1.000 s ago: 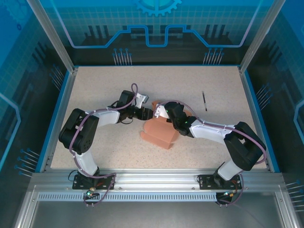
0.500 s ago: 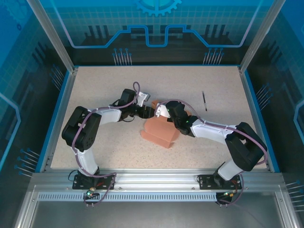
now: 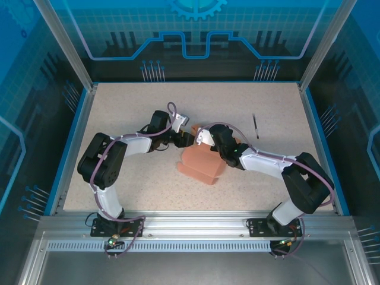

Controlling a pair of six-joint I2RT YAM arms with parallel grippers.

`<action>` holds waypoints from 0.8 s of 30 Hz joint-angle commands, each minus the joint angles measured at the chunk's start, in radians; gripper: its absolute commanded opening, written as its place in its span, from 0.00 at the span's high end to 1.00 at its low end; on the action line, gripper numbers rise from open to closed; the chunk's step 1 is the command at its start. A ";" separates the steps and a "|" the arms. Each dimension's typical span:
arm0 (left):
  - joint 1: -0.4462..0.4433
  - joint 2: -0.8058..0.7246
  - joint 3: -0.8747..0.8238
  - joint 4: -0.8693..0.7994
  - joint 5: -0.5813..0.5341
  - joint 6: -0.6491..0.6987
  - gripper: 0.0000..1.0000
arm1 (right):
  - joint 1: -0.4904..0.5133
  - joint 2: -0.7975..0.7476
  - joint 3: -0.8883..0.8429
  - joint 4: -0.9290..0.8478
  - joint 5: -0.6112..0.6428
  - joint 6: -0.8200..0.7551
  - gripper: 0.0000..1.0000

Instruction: Fold the paper box

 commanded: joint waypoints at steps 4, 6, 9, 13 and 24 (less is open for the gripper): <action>0.033 0.004 -0.004 0.005 0.069 0.042 0.50 | -0.039 0.010 0.000 -0.008 -0.062 -0.003 1.00; 0.040 0.004 0.000 -0.004 0.075 0.042 0.51 | -0.048 0.014 0.005 -0.011 -0.071 -0.005 1.00; 0.054 -0.002 -0.002 -0.014 0.081 0.037 0.50 | -0.058 0.016 0.007 -0.011 -0.082 -0.014 1.00; 0.076 -0.038 -0.027 0.006 0.092 0.009 0.47 | -0.067 0.015 0.012 -0.017 -0.087 -0.023 1.00; 0.175 -0.063 -0.023 -0.014 -0.045 -0.127 0.48 | -0.051 0.023 -0.021 0.099 -0.040 -0.101 1.00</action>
